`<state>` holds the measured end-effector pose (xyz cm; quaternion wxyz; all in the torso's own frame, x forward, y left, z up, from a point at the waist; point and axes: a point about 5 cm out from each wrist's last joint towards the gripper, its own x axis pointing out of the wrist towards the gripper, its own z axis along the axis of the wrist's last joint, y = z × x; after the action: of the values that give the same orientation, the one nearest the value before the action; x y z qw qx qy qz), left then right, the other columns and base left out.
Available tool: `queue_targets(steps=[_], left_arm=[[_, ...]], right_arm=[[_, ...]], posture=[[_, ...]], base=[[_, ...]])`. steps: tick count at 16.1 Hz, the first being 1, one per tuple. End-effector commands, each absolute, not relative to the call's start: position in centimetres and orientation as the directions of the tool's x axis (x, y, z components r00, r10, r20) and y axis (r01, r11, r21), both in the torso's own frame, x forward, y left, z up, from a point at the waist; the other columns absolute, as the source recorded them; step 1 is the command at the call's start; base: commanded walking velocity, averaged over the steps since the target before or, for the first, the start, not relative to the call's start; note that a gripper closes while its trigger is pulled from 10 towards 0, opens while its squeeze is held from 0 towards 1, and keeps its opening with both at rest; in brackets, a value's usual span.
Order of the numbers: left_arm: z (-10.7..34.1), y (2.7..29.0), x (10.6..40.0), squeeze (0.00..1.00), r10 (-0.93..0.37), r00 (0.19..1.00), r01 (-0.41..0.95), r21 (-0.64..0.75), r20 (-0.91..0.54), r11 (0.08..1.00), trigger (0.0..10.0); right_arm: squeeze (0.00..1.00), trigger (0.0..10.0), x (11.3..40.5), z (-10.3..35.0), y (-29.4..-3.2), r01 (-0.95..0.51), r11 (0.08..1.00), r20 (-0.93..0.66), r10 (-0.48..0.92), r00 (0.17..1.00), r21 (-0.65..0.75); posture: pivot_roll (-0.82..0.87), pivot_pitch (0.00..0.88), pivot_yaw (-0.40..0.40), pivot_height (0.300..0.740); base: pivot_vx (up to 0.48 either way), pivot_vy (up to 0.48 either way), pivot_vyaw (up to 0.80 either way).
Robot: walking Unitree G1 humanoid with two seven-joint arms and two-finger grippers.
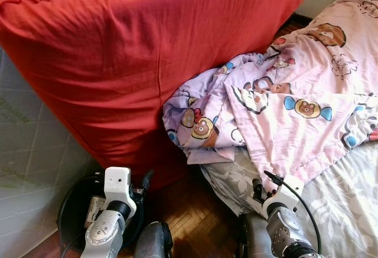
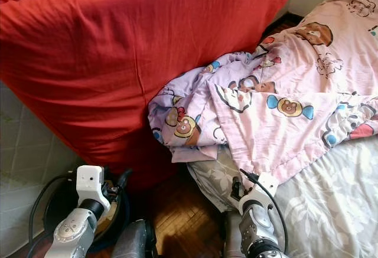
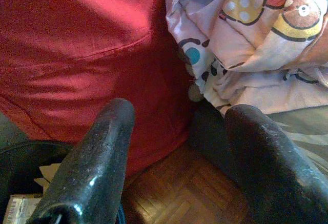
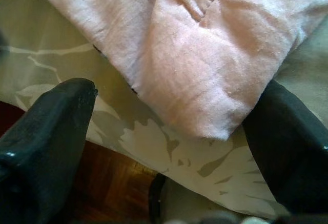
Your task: Clean up the room
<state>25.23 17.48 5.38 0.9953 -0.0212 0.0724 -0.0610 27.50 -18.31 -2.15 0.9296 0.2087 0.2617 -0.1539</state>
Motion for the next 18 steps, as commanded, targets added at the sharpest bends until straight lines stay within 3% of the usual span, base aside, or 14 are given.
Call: queue_targets(steps=[1, 9, 10, 11, 12, 13, 14, 18], left_arm=[[5.1, 18.0, 24.8, 0.00, -0.115, 0.979, 0.111, -0.030, -0.168, 0.993, 10.0], [5.1, 18.0, 24.5, 0.00, -0.123, 0.978, 0.122, -0.020, -0.171, 0.992, 10.0], [5.1, 18.0, 24.5, 0.00, -0.124, 0.977, 0.123, -0.018, -0.171, 0.992, 10.0], [5.1, 18.0, 24.4, 0.00, -0.125, 0.977, 0.124, -0.016, -0.172, 0.992, 10.0], [5.2, 18.0, 24.4, 0.00, -0.125, 0.977, 0.124, -0.012, -0.172, 0.992, 10.0], [5.2, 18.1, 24.4, 0.00, -0.125, 0.977, 0.125, -0.011, -0.172, 0.992, 10.0], [5.2, 18.1, 24.3, 0.00, -0.126, 0.977, 0.127, -0.009, -0.174, 0.992, 10.0], [5.0, 18.1, 24.0, 0.00, -0.126, 0.975, 0.127, -0.002, -0.183, 0.992, 10.0]], right_arm=[[0.00, 10.0, 27.2, -2.4, -18.2, 0.423, 0.849, -0.562, -0.191, 0.805, 0.317], [0.00, 10.0, 27.1, -2.5, -18.8, 0.541, 0.704, -0.569, -0.233, 0.789, 0.460], [0.00, 9.3, 27.0, -2.6, -18.6, 0.538, 0.702, -0.574, -0.223, 0.788, 0.467], [0.00, 2.8, 27.0, -2.6, -18.4, 0.532, 0.707, -0.574, -0.215, 0.790, 0.467], [0.00, 0.0, 27.1, -2.6, -18.2, 0.519, 0.707, -0.567, -0.202, 0.799, 0.480], [0.00, 1.6, 27.2, -2.5, -18.0, 0.514, 0.704, -0.561, -0.197, 0.804, 0.491], [0.00, 10.0, 27.3, -2.4, -17.9, 0.510, 0.703, -0.557, -0.194, 0.807, 0.495], [0.00, 10.0, 27.5, -2.3, -17.8, 0.513, 0.697, -0.556, -0.195, 0.808, 0.501]], posture=[[0.09, 0.161, 0.120, 0.615], [0.09, 0.160, 0.125, 0.615], [0.10, 0.160, 0.127, 0.615], [0.10, 0.161, 0.128, 0.615], [0.11, 0.165, 0.130, 0.615], [0.11, 0.167, 0.131, 0.615], [0.11, 0.171, 0.132, 0.615], [0.11, 0.175, 0.133, 0.615]], base=[[0.000, 0.000, 0.00], [0.000, 0.000, 0.00], [0.000, 0.000, 0.00], [0.000, 0.000, 0.00], [0.000, 0.000, 0.00], [0.000, 0.000, 0.00], [0.000, 0.000, 0.00], [0.000, 0.000, 0.00]])
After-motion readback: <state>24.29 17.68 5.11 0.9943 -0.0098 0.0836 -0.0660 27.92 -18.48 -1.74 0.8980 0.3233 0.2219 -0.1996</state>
